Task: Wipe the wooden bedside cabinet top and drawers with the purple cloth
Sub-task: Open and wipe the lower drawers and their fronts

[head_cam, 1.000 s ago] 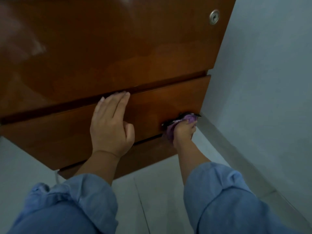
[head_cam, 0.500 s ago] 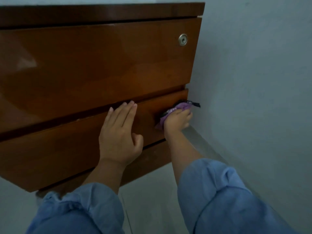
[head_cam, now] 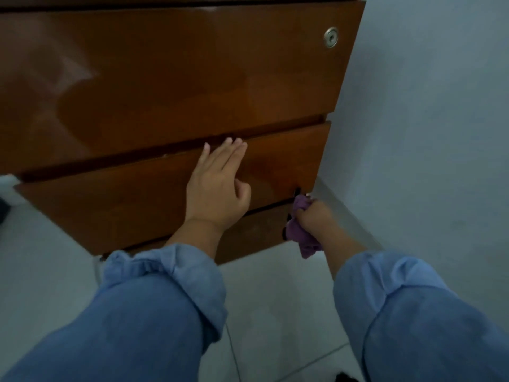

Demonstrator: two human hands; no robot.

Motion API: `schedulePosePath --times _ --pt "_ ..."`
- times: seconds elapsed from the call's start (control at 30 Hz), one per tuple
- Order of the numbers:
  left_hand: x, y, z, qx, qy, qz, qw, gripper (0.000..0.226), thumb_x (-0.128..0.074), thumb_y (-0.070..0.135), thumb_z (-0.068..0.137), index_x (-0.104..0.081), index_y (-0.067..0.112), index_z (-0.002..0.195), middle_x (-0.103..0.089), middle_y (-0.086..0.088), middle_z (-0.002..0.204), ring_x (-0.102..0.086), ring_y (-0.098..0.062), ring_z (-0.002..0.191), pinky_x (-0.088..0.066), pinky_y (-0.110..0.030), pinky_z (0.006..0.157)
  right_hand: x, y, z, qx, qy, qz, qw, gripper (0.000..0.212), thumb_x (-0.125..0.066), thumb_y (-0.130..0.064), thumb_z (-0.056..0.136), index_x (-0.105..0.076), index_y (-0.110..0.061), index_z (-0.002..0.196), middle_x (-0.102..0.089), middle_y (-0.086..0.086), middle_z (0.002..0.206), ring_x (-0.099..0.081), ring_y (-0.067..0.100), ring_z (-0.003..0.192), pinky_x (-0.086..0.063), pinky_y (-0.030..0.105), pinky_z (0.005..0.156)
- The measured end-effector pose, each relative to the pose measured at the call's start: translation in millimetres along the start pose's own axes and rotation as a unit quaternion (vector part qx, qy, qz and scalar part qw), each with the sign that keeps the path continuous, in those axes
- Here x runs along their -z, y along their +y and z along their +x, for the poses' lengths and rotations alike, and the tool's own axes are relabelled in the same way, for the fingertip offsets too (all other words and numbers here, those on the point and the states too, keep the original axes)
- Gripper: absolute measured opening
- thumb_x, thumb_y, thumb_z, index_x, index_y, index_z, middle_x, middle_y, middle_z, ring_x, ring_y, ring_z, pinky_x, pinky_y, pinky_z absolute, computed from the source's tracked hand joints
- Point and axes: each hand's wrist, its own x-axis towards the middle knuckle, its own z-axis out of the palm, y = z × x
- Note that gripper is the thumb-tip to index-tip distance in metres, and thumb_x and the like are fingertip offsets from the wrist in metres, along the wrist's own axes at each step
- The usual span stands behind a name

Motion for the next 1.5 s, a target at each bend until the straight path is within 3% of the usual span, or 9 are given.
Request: schedulePosePath --times 0.1,0.2,0.27,0.37,0.57,0.7,0.9,1.1,1.5 --pt "5.8 -4.6 -40.4 0.029 -0.027 0.011 0.999 0.059 -0.05 0.013 0.079 -0.048 0.009 0.137 -0.052 -0.007 0.139 -0.044 -0.02 0.132 -0.023 -0.034 0.115 -6.2 5.3 -18.3 0.065 0.001 -0.023 0.998 0.024 -0.047 -0.018 0.091 -0.054 -0.001 0.105 -0.06 0.024 0.099 -0.058 0.038 0.102 -0.043 0.037 0.082" --pt "4.4 -17.7 -81.0 0.1 -0.069 -0.007 0.993 0.056 -0.055 0.009 0.078 -0.052 0.011 0.134 -0.056 -0.009 0.134 -0.048 -0.025 0.127 -0.03 -0.035 0.109 -13.5 1.5 -25.5 0.066 -0.02 0.016 0.998 0.016 -0.052 -0.014 0.087 -0.054 -0.004 0.099 -0.055 0.017 0.084 -0.054 0.03 0.09 -0.043 0.036 0.078" --pt "0.9 -31.3 -98.5 0.156 -0.111 -0.016 0.981 0.054 -0.054 0.012 0.08 -0.051 0.013 0.134 -0.055 -0.008 0.134 -0.048 -0.025 0.125 -0.033 -0.036 0.107 -15.3 -3.6 -24.5 0.081 -0.012 0.028 0.996 0.029 -0.059 -0.017 0.085 -0.055 0.001 0.108 -0.061 0.018 0.102 -0.058 0.031 0.099 -0.048 0.039 0.09" --pt "-8.1 -50.7 -121.5 0.229 -0.165 0.0 0.959 0.056 -0.053 0.018 0.083 -0.045 0.015 0.139 -0.048 -0.007 0.14 -0.043 -0.025 0.129 -0.033 -0.036 0.107 -21.7 -7.1 -20.2 0.092 -0.002 -0.003 0.996 0.053 -0.064 -0.022 0.084 -0.044 -0.001 0.129 -0.047 0.02 0.132 -0.05 0.037 0.118 -0.041 0.04 0.103" --pt "-21.7 -86.3 -145.8 0.327 -0.194 0.05 0.923 0.058 -0.051 0.024 0.087 -0.038 0.012 0.142 -0.04 -0.008 0.147 -0.035 -0.025 0.135 -0.027 -0.041 0.112 -40.6 -2.4 -0.3 0.108 0.054 -0.07 0.99 0.059 -0.066 -0.026 0.083 -0.041 -0.004 0.132 -0.033 0.015 0.142 -0.042 0.037 0.122 -0.038 0.04 0.103" --pt "-22.8 -104.3 -161.1 0.359 -0.152 0.061 0.919 0.047 -0.048 0.022 0.091 -0.046 0.011 0.137 -0.047 -0.009 0.14 -0.044 -0.03 0.126 -0.031 -0.042 0.107 -46.6 7.9 9.8 0.103 0.045 -0.102 0.988 0.07 -0.065 -0.024 0.083 -0.031 -0.005 0.142 -0.027 0.011 0.15 -0.037 0.037 0.129 -0.035 0.042 0.106" --pt "-29.6 -121.9 -166.1 0.372 -0.119 0.078 0.917 0.04 -0.032 0.03 0.1 -0.051 0.017 0.133 -0.049 -0.005 0.137 -0.042 -0.023 0.128 -0.022 -0.042 0.111 -41.5 18.7 20.0 0.164 0.04 -0.171 0.971 0.064 -0.068 -0.014 0.078 -0.039 -0.003 0.134 -0.038 0.017 0.138 -0.04 0.041 0.124 -0.039 0.047 0.103" --pt "-36.9 -118.9 -156.6 0.46 -0.022 0.056 0.886 0.039 -0.033 0.039 0.1 -0.066 0.021 0.107 -0.063 0.0 0.114 -0.052 -0.021 0.11 -0.026 -0.039 0.096 -39.2 17.4 18.1 0.162 0.043 -0.167 0.972 0.064 -0.066 -0.019 0.078 -0.039 -0.005 0.134 -0.035 0.015 0.139 -0.043 0.04 0.122 -0.041 0.048 0.103" --pt "-45.7 -128.8 -146.5 0.474 -0.001 0.124 0.872 0.037 -0.039 0.04 0.096 -0.07 0.021 0.089 -0.066 -0.002 0.086 -0.056 -0.026 0.086 -0.03 -0.041 0.081 -33.1 11.0 8.5 0.157 0.05 -0.214 0.963 0.048 -0.058 -0.022 0.084 -0.043 -0.013 0.128 -0.038 0.008 0.137 -0.049 0.035 0.117 -0.044 0.041 0.089"
